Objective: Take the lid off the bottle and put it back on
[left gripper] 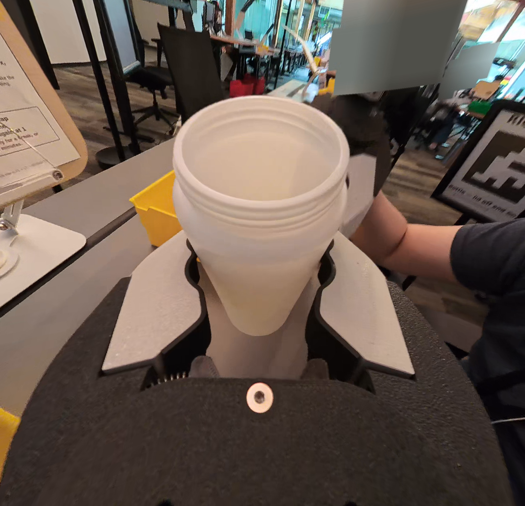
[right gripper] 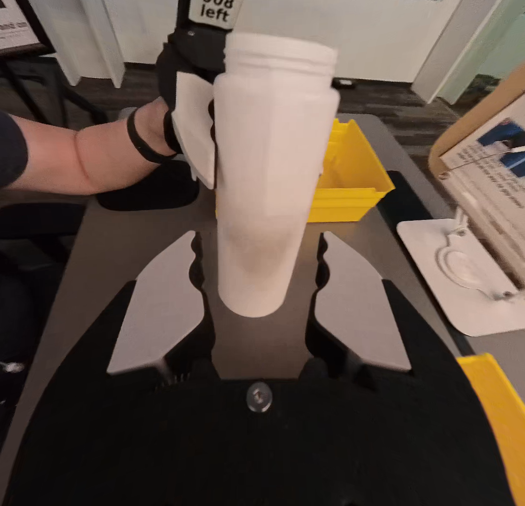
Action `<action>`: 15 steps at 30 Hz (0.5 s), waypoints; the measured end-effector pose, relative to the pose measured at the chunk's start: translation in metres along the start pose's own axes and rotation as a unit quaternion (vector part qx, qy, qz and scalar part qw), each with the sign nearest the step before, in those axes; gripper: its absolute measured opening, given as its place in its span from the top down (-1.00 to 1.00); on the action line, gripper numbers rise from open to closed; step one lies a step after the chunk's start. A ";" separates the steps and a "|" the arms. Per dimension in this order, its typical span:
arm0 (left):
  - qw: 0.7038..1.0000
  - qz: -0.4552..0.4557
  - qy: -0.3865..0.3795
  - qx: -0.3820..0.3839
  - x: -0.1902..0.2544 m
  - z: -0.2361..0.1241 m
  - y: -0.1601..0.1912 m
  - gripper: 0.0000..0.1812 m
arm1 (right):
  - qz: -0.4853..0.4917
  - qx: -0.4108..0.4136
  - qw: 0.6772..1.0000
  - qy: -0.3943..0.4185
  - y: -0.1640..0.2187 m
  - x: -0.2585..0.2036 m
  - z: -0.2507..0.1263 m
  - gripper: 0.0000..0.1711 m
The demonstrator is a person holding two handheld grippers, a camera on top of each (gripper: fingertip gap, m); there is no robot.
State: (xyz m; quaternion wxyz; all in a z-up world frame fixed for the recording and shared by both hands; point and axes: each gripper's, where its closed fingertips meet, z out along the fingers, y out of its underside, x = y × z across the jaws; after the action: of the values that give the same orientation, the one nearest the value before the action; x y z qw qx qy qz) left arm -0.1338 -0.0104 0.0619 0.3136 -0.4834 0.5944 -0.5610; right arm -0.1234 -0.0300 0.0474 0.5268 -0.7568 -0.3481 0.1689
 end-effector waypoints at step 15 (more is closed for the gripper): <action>0.999 -0.028 0.034 0.024 0.008 0.002 -0.005 -0.09 | 0.113 0.026 0.992 -0.040 0.000 0.003 0.026 0.13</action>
State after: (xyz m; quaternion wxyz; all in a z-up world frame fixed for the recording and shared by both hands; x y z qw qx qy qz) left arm -0.1338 -0.0176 0.0676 0.2891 -0.4730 0.5773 -0.5996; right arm -0.1375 -0.0100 0.0378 0.5095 -0.7702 -0.2762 0.2663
